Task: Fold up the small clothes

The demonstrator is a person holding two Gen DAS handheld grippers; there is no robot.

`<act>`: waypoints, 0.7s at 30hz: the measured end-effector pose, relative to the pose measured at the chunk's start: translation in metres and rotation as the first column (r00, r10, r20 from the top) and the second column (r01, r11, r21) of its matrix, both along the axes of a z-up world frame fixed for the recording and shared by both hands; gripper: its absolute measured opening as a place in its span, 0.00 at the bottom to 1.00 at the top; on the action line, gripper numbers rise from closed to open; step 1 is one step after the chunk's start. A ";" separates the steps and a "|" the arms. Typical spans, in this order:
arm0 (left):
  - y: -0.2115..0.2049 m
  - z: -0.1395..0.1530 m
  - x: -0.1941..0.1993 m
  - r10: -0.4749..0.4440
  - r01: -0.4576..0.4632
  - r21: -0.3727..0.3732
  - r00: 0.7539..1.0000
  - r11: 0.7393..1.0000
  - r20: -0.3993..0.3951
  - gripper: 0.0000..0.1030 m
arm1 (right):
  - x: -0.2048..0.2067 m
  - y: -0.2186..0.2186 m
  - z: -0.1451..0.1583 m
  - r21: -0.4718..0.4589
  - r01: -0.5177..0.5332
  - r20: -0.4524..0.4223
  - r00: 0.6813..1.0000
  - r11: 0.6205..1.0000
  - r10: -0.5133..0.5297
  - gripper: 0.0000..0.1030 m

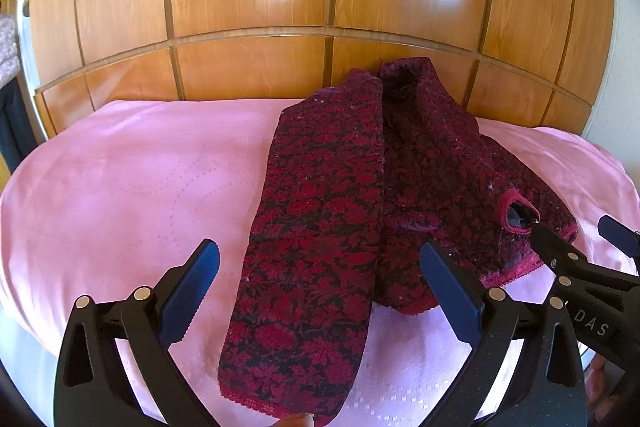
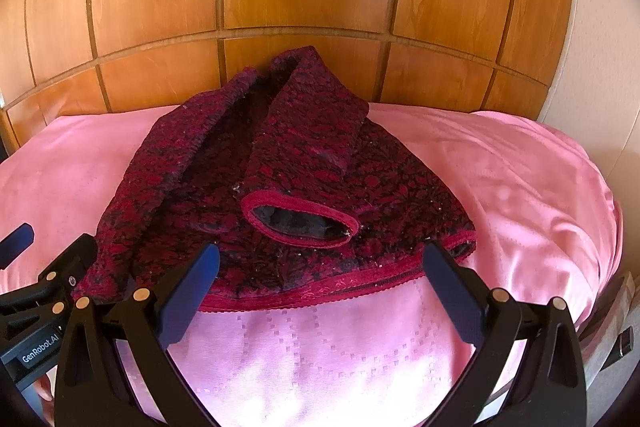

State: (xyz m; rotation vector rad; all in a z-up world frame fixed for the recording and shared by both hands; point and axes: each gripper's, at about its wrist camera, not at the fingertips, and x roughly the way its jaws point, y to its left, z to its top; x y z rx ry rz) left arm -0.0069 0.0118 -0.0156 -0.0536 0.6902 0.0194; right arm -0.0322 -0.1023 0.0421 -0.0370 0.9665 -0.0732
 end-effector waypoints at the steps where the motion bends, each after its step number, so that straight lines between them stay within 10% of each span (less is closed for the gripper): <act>1: 0.001 0.000 -0.001 0.000 0.000 0.000 1.000 1.000 0.001 0.96 | 0.000 0.000 0.000 0.001 -0.001 0.001 1.000 1.000 0.001 0.98; 21: -0.001 0.002 0.004 -0.001 0.001 0.004 1.000 1.000 -0.006 0.96 | -0.001 0.004 0.003 0.004 -0.016 0.017 1.000 1.000 0.016 0.98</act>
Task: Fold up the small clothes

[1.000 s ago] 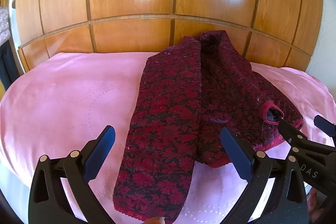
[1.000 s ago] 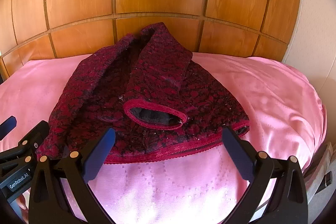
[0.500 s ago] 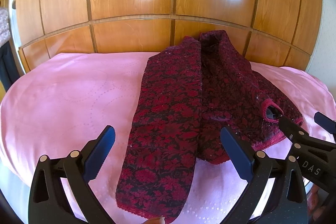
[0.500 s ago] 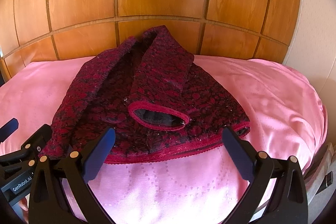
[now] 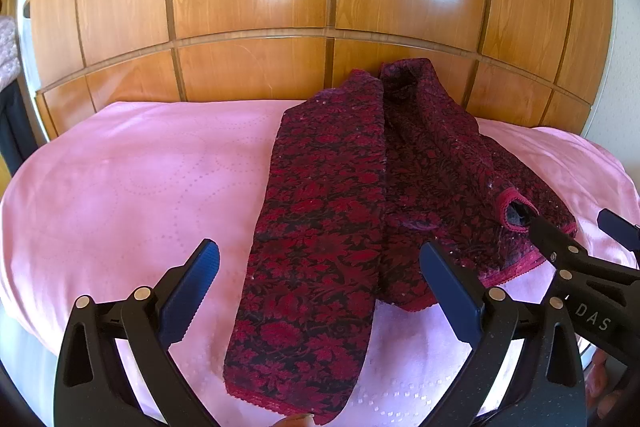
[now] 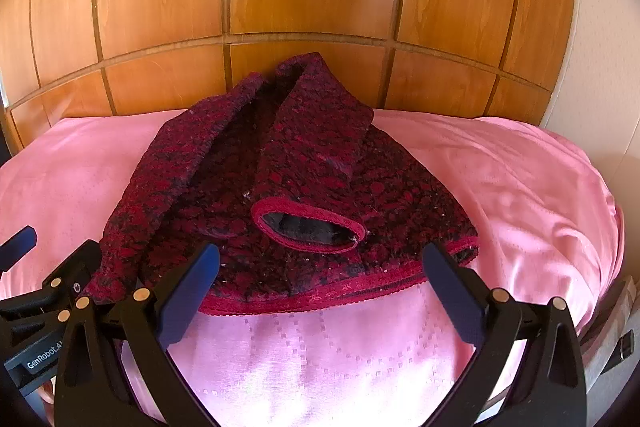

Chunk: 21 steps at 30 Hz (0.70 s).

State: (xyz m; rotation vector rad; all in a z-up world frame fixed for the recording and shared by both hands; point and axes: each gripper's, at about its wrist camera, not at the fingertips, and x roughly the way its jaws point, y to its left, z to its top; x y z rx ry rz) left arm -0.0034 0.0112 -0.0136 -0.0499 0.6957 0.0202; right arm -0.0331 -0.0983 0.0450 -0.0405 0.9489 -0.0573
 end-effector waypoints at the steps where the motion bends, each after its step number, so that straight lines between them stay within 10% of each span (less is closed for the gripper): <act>1: 0.000 0.000 0.000 0.000 0.000 -0.001 1.000 1.000 0.000 0.96 | 0.000 0.000 0.000 -0.001 -0.002 0.000 1.000 1.000 0.002 0.98; 21: 0.011 -0.010 0.003 -0.032 0.034 0.034 0.998 0.999 -0.058 0.96 | 0.004 -0.005 -0.007 0.029 -0.010 -0.020 1.000 1.000 0.011 0.98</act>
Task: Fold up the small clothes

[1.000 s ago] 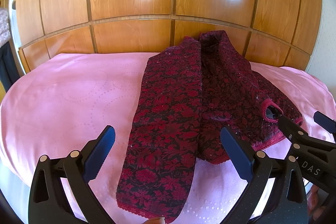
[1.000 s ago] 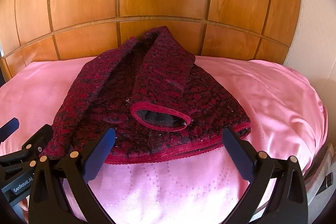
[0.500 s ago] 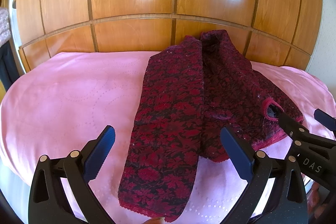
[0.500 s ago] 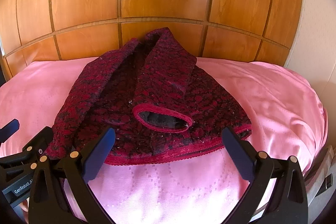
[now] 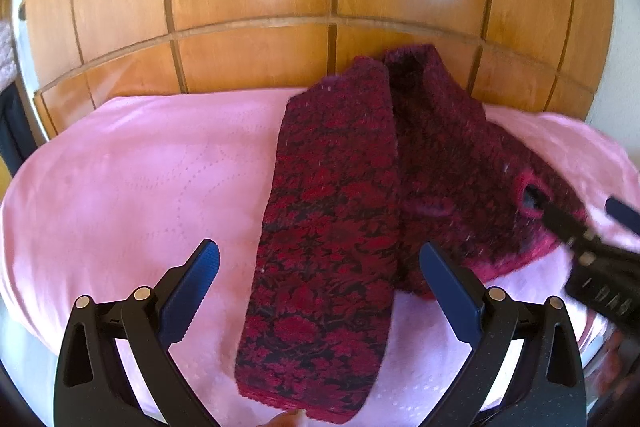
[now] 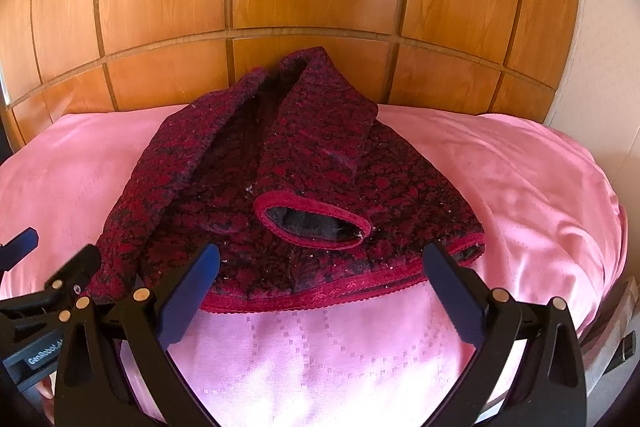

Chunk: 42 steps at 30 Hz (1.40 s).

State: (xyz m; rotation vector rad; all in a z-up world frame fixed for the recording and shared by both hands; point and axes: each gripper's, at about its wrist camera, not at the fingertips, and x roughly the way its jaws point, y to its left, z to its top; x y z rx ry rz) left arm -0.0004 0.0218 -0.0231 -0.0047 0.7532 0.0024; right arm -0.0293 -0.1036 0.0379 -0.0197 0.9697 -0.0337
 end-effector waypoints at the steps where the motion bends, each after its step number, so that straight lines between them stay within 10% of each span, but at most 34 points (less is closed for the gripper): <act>1: 0.001 -0.004 0.001 -0.021 0.021 0.003 1.000 1.000 -0.019 0.96 | 0.001 -0.005 -0.001 0.016 0.002 -0.004 1.000 1.000 -0.002 0.98; 10: 0.004 -0.043 -0.015 -0.146 0.156 0.082 0.983 0.984 -0.111 0.93 | 0.028 -0.031 -0.010 0.021 0.016 0.015 1.000 1.000 -0.017 0.98; 15: 0.007 -0.059 -0.011 -0.170 0.180 0.052 0.972 0.982 -0.163 0.63 | 0.048 -0.009 -0.026 -0.026 -0.104 -0.002 0.995 0.994 0.104 0.96; 17: 0.009 -0.059 -0.011 -0.176 0.183 0.035 0.972 0.982 -0.154 0.37 | 0.055 0.002 -0.038 -0.042 -0.163 -0.023 0.986 0.986 0.162 0.80; 18: 0.013 -0.056 -0.012 -0.178 0.183 0.022 0.974 0.983 -0.137 0.29 | 0.060 0.006 -0.045 -0.045 -0.191 -0.045 0.981 0.981 0.189 0.55; 19: 0.017 -0.051 -0.010 -0.177 0.179 0.006 0.976 0.984 -0.126 0.24 | 0.063 0.007 -0.048 -0.043 -0.203 -0.058 0.978 0.978 0.201 0.27; 22: 0.038 -0.032 -0.006 -0.151 0.148 -0.049 0.986 0.988 -0.071 0.20 | 0.070 0.002 -0.041 -0.073 -0.213 -0.034 0.977 0.974 0.211 0.00; 28: 0.104 0.000 0.023 0.011 -0.011 -0.126 1.000 0.992 -0.003 0.20 | 0.082 -0.049 -0.009 -0.130 -0.139 0.023 0.989 0.982 0.143 0.03; 29: 0.115 0.003 0.029 0.044 -0.043 -0.130 0.999 0.991 0.009 0.20 | 0.081 -0.054 -0.006 -0.108 -0.132 0.027 0.990 0.985 0.135 0.12; 31: 0.138 0.011 0.049 0.121 -0.118 -0.116 0.992 0.986 0.020 0.19 | 0.076 -0.060 0.000 -0.018 -0.139 0.028 0.990 0.990 0.139 0.67; 37: 0.211 0.013 0.123 0.316 -0.317 -0.137 0.948 0.939 -0.027 0.19 | 0.049 -0.011 -0.004 0.015 -0.281 0.050 0.959 0.960 0.280 0.83; 42: 0.260 0.009 0.175 0.486 -0.493 -0.150 0.870 0.857 -0.083 0.25 | 0.045 0.036 -0.042 -0.127 -0.353 0.000 0.934 0.927 0.356 0.76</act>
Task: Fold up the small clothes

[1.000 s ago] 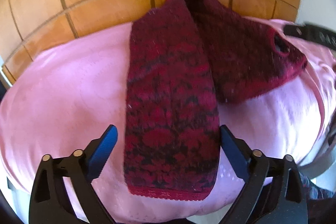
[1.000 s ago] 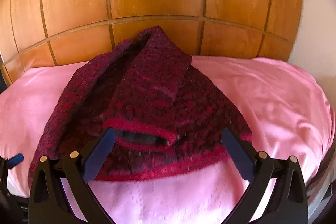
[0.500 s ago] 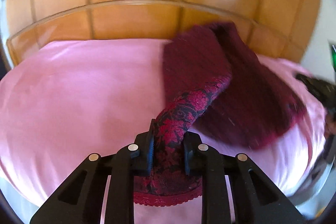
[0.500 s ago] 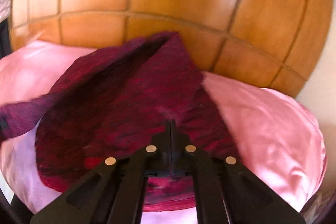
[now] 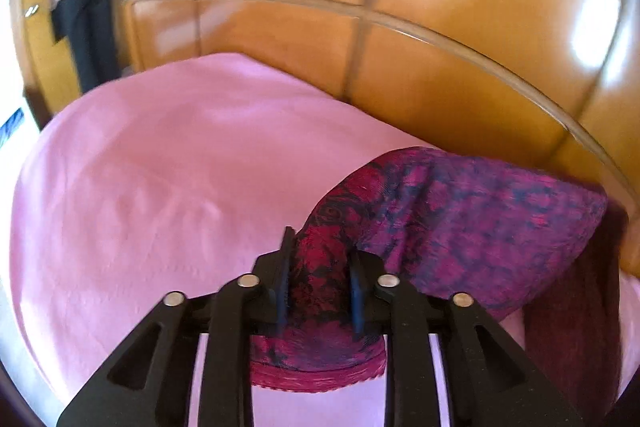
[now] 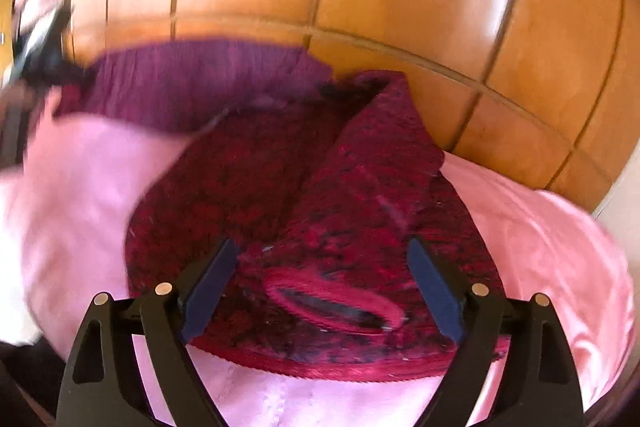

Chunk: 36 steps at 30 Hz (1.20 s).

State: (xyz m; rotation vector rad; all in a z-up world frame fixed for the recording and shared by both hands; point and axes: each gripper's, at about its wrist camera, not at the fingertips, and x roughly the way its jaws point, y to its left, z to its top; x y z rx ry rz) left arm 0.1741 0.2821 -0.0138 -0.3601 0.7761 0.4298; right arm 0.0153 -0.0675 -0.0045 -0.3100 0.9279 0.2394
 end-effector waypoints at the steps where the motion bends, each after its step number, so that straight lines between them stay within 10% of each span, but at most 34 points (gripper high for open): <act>1: 0.003 0.003 0.001 0.015 -0.015 -0.010 1.000 1.000 0.012 0.37 | 0.004 0.004 -0.009 -0.037 0.004 -0.001 1.000 0.999 -0.004 0.60; 4: 0.001 0.018 -0.006 0.033 -0.035 0.014 0.995 0.999 0.090 0.73 | 0.022 -0.009 -0.017 -0.068 0.051 -0.025 0.998 0.996 -0.053 0.17; 11: -0.059 0.012 -0.043 -0.250 0.256 -0.033 0.959 0.966 0.134 0.74 | 0.069 -0.129 0.043 0.044 0.330 0.057 0.942 0.943 -0.332 0.14; 19: -0.131 -0.049 -0.072 -0.472 0.493 -0.386 0.868 0.780 0.156 0.74 | 0.153 -0.265 0.024 -0.010 0.603 0.021 0.798 0.798 -0.602 0.14; 23: -0.152 -0.064 -0.073 -0.474 0.489 -0.497 0.864 0.716 0.168 0.74 | 0.180 -0.297 -0.002 -0.063 0.661 -0.014 0.749 0.748 -0.663 0.27; 26: -0.165 -0.066 -0.074 -0.504 0.515 -0.519 0.845 0.682 0.177 0.74 | 0.176 -0.310 -0.005 -0.024 0.683 -0.032 0.729 0.730 -0.684 0.67; 31: -0.187 -0.072 -0.072 -0.547 0.552 -0.552 0.814 0.625 0.195 0.73 | 0.118 -0.284 0.012 0.117 0.615 -0.088 0.789 0.780 -0.609 0.68; 36: -0.202 -0.084 -0.065 -0.576 0.555 -0.580 0.799 0.597 0.172 0.47 | 0.056 -0.228 -0.015 0.255 0.461 -0.326 0.869 0.850 -0.373 0.67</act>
